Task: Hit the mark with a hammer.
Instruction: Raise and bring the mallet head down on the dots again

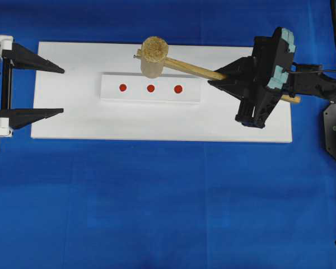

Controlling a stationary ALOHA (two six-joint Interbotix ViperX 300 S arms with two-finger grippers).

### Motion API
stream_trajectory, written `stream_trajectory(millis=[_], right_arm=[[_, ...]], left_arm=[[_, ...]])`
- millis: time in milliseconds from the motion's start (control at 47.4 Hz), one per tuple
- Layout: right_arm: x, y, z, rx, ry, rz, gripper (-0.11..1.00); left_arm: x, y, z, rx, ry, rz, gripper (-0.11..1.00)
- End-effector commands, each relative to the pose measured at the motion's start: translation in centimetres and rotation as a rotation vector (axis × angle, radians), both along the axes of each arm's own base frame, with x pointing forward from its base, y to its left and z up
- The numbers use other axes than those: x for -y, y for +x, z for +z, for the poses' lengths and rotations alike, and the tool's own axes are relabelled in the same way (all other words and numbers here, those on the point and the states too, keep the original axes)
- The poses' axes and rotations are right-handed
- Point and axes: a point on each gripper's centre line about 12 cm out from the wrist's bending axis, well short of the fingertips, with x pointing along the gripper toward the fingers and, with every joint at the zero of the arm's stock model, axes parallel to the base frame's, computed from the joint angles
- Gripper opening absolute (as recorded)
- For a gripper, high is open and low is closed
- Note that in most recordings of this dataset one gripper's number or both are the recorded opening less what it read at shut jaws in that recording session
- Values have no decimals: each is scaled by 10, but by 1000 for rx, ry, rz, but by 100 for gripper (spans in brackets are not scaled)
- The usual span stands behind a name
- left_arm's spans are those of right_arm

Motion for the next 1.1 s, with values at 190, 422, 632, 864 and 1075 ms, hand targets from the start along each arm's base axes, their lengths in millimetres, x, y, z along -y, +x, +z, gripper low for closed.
stream_trajectory(millis=[190, 422, 632, 864, 1075], right_arm=[[2, 18, -24, -78, 5, -10, 2], [1, 29, -68, -208, 51, -29, 2], [2, 26, -47, -142, 45, -33, 2], [0, 3, -4, -8, 29, -21, 2], [-3, -25, 5, 42, 37, -16, 2]], left_arm=[[0, 2, 4, 11, -4, 3, 89], [0, 1, 3, 11, -2, 2, 89], [0, 1, 4, 10, -5, 3, 89], [0, 1, 3, 8, -6, 3, 89], [0, 1, 3, 8, -6, 3, 89]])
